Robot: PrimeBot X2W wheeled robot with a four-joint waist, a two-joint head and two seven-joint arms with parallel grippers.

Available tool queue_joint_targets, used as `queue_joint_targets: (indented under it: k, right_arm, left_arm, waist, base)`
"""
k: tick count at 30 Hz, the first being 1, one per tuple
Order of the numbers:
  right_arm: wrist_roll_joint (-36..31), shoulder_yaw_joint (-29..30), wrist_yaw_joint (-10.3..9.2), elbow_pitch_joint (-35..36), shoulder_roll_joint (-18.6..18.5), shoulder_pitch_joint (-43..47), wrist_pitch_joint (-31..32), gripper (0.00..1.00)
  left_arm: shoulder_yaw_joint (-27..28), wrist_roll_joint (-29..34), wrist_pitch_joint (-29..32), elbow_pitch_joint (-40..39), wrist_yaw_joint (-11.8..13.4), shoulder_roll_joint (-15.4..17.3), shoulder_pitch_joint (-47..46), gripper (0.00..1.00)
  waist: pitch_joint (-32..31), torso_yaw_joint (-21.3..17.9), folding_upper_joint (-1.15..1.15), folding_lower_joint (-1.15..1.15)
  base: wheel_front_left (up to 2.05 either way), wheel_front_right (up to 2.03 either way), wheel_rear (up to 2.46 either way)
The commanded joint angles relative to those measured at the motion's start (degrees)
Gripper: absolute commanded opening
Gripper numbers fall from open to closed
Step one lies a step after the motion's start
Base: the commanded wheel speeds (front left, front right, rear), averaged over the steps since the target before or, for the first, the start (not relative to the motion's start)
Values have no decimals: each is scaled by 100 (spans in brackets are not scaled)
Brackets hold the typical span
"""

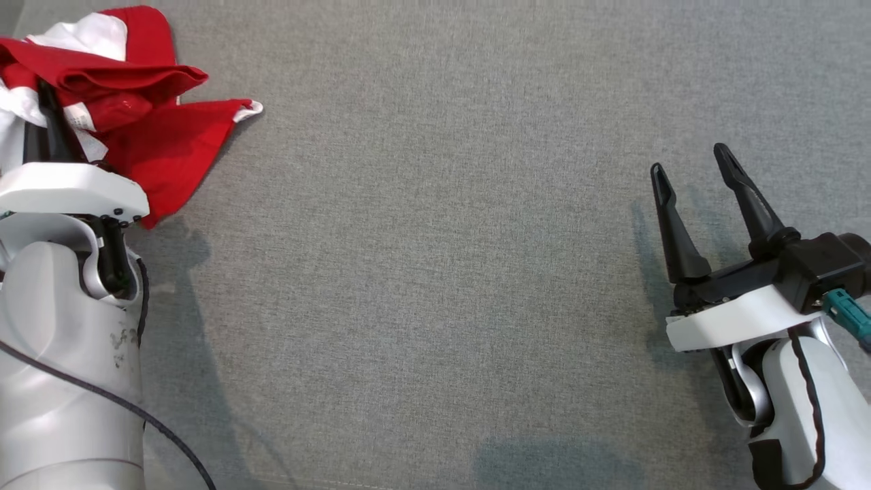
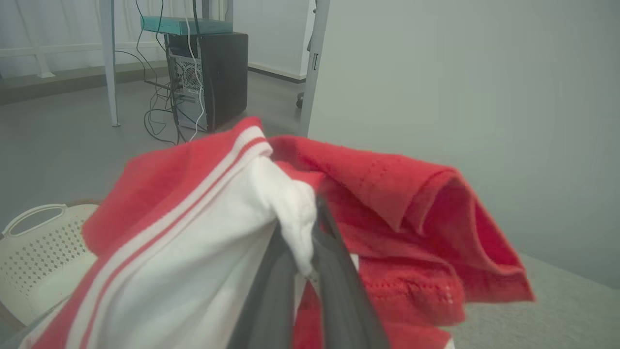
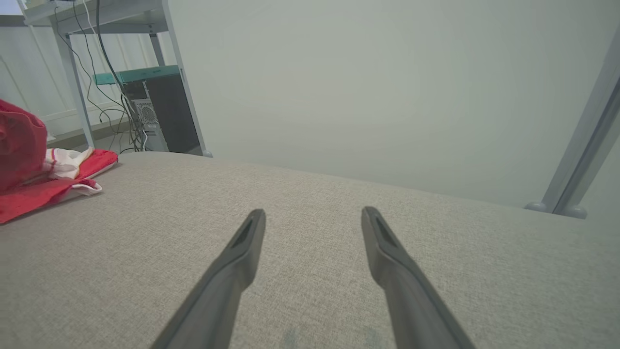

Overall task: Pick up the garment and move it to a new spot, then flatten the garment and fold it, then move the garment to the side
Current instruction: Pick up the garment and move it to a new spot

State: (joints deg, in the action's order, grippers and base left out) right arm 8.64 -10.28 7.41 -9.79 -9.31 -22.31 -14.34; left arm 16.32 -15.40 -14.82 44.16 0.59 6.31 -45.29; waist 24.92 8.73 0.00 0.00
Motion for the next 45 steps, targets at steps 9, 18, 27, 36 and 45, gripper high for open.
queue_joint_targets:
  k: [9, 18, 27, 36, 45]
  right_arm:
    - [164, -147, 8, 17, 315, 164, -66, 100]
    - [231, -119, 8, -79, 467, 292, -66, 100]
    - [286, -126, 8, -117, 586, 341, -66, 100]
    - [372, -137, 8, -172, 634, 419, -66, 100]
    - [548, -197, 8, -171, 642, 485, -66, 100]
  left_arm:
    - [368, 320, -18, -1125, -149, 286, 619, 0]
    - [286, 466, -18, -1727, -189, 289, 786, 0]
    - [-128, 625, 189, -2728, -285, 213, 755, 0]
    - [-542, 625, 484, -3164, -406, 103, 528, 0]
    - [-948, 572, 498, -2891, -429, -107, 267, 0]
  waist:
    - [-534, -141, 0, 0]
    - [-871, -367, 0, 0]
    - [-1160, -856, 0, 0]
    - [-1372, -1573, 0, 0]
    - [-1482, -2336, 0, 0]
  base:
    - [0, 0, 0]
    - [0, 0, 0]
    - [0, 0, 0]
    - [0, 0, 0]
    - [0, 0, 0]
